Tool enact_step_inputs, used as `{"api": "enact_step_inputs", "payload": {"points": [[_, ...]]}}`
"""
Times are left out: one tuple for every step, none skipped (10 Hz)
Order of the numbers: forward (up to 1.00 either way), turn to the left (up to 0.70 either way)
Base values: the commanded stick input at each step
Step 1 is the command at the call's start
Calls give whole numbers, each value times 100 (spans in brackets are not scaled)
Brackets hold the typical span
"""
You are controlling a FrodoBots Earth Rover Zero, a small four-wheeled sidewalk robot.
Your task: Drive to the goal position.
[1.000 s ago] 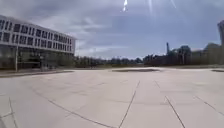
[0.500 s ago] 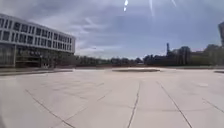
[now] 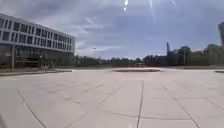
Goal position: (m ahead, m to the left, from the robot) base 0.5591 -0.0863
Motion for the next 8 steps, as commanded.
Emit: {"api": "enact_step_inputs", "payload": {"points": [[50,0],[50,0],[50,0],[50,0],[50,0],[50,0],[50,0],[50,0]]}}
